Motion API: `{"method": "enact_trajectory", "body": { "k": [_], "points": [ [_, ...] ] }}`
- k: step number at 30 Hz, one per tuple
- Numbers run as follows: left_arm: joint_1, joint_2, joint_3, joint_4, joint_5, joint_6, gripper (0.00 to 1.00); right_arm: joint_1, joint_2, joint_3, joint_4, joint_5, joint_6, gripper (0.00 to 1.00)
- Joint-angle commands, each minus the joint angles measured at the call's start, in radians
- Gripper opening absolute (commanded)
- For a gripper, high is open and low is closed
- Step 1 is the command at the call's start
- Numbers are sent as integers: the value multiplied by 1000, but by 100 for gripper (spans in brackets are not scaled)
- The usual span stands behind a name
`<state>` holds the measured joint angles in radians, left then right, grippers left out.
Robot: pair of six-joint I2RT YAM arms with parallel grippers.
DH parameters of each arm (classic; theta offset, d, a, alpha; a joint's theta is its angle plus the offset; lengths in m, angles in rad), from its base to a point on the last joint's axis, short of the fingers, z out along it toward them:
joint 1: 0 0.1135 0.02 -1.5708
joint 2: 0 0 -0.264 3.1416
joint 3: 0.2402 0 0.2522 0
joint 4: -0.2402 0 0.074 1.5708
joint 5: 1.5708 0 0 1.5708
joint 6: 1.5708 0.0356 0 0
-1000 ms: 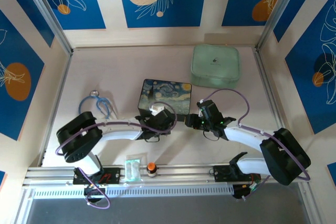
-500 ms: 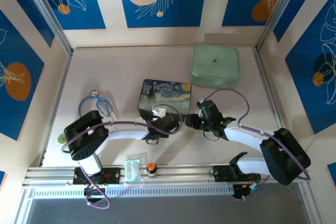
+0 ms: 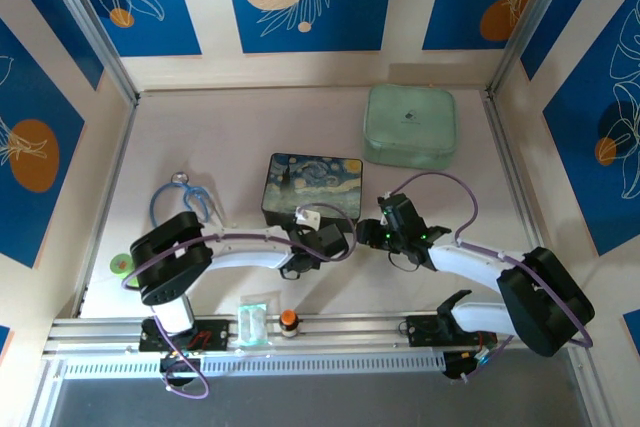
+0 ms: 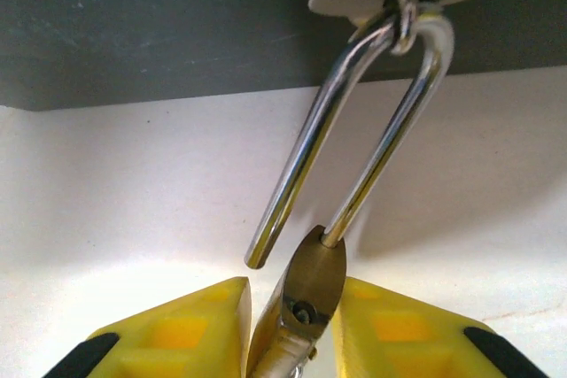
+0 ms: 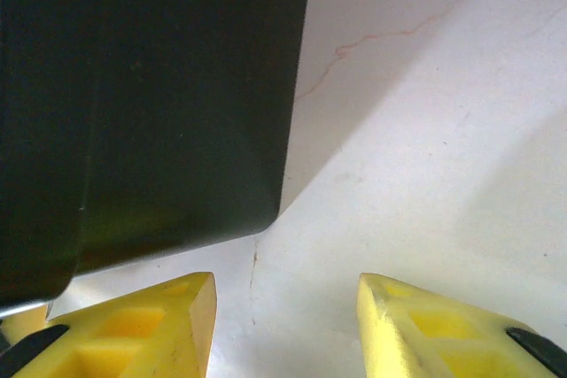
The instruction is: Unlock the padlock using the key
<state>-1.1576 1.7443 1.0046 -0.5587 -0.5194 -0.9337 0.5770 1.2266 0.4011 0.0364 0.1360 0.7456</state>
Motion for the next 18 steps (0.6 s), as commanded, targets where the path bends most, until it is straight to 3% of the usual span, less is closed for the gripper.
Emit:
{"method": "enact_trajectory", "body": {
  "k": [1, 14, 16, 18],
  "points": [
    [-31, 9, 41, -67, -41, 2, 29, 9, -12, -17, 1, 17, 15, 46],
    [-59, -3, 42, -51, -8, 1, 29, 37, -59, -51, 61, -3, -3, 47],
    [-57, -38, 22, -31, -11, 6, 37, 53, -102, -62, 69, -3, -2, 61],
    [-50, -101, -14, 16, -5, 28, 72, 68, -146, -58, 41, -3, 2, 100]
  ]
}}
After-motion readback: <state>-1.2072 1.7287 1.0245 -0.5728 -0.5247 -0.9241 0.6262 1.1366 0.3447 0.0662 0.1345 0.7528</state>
